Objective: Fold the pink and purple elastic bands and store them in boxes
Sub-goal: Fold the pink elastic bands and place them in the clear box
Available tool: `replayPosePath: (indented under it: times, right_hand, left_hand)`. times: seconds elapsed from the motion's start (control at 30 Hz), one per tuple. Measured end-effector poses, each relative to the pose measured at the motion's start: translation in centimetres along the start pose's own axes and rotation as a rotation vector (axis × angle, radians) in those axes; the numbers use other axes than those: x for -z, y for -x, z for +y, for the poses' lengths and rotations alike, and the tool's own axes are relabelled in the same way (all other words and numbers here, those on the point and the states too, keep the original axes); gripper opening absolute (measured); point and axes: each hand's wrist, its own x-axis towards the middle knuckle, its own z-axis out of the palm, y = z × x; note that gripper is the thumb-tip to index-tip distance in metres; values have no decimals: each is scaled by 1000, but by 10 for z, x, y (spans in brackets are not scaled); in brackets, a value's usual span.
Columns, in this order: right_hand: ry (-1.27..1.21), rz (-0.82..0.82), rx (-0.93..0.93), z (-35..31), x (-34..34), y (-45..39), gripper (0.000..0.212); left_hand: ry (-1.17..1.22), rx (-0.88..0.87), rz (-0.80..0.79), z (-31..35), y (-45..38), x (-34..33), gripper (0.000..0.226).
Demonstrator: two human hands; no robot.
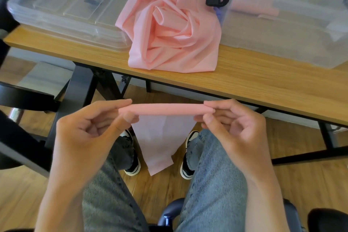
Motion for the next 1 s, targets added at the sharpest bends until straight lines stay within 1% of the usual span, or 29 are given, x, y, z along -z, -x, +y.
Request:
replayPosePath:
  times: [0.13,0.23,0.27,0.3,0.4,0.47,0.6,0.7,0.83,0.93,1.0]
  right_hand:
    - [44,23,7,0,1,-1,20]
    - [105,15,-21,3,2,-1,40]
    - [123,14,-28,4,2,-1,45]
    - [140,16,-30,5,2,-2,45]
    - [202,40,-12,7,2,-3,35]
    - [224,50,5,8,3,-3,29]
    - [229,36,28,8,4,-2,24]
    - [161,42,21,8,2,-2,27]
    - [56,34,-7,3,2,-1,26]
    - [93,55,14,2,3,-3,23]
    - [114,52,9,2,4,-3,27]
  left_hand:
    - [9,0,3,0,0,-1,30]
    - [-37,0,0,3,-1,0,48]
    - [-49,4,-3,3,-1,1,53]
    - [-61,7,-11,3,-1,1,53]
    - [-115,6,-40,3,-1,1,37]
    - [-142,-3,-66,4,-2,1,32]
    - [-86,17,-66,0,-1,2,31]
    - [-77,11,-67,-1,0,1,34]
    - [28,73,-60,-3,-1,1,31]
    - [39,84,-65,-7,-2,1,26]
    - [35,101,-83,-7,-3,0,35]
